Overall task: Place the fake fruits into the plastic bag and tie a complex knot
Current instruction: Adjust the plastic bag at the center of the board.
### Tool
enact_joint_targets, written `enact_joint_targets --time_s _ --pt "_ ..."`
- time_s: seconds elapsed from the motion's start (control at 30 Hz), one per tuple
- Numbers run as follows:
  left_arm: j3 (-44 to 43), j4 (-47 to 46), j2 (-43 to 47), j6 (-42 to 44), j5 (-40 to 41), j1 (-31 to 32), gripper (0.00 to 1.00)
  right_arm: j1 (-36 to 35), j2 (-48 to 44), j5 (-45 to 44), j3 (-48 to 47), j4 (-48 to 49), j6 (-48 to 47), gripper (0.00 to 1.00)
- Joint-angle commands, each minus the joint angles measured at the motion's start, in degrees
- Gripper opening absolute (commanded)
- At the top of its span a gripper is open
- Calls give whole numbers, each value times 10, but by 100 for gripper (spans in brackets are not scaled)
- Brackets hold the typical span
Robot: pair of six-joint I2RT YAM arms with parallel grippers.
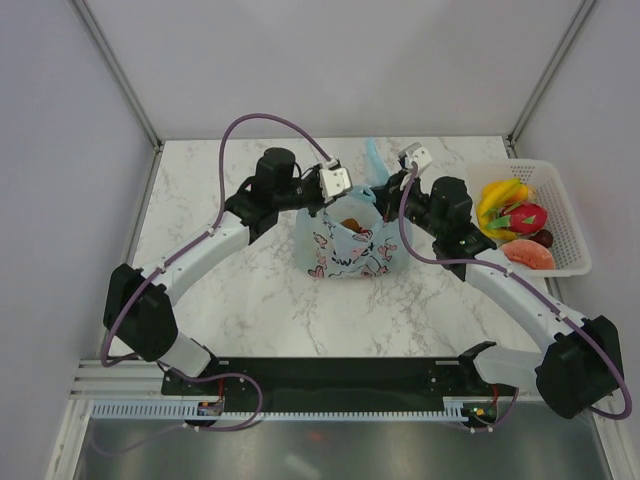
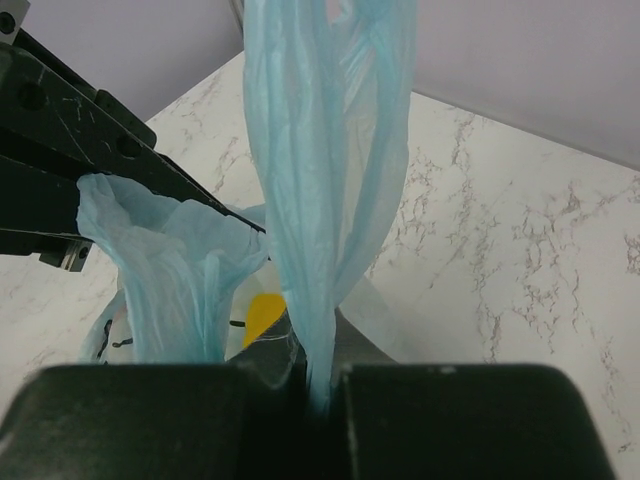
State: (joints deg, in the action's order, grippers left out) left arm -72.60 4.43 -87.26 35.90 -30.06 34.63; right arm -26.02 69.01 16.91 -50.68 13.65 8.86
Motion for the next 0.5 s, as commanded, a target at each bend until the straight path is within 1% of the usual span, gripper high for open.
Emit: enact_joint_targets --time_s 0.0,0.1,0.27,0.33,0.47 --pt "-25 13 -2 28 1 4 2 1 -12 1 1 9 -9 5" --pt "-25 14 -5 25 10 4 2 1 -19 -4 1 9 -3 7" --pt "-46 19 -19 -3 25 4 2 1 -31 -6 0 -7 -7 18" --pt "-64 33 -26 -11 19 4 2 1 -36 -6 -1 -22 -13 20" --pt "-70 36 -28 -14 18 4 2 1 -47 -6 5 -30 -30 24"
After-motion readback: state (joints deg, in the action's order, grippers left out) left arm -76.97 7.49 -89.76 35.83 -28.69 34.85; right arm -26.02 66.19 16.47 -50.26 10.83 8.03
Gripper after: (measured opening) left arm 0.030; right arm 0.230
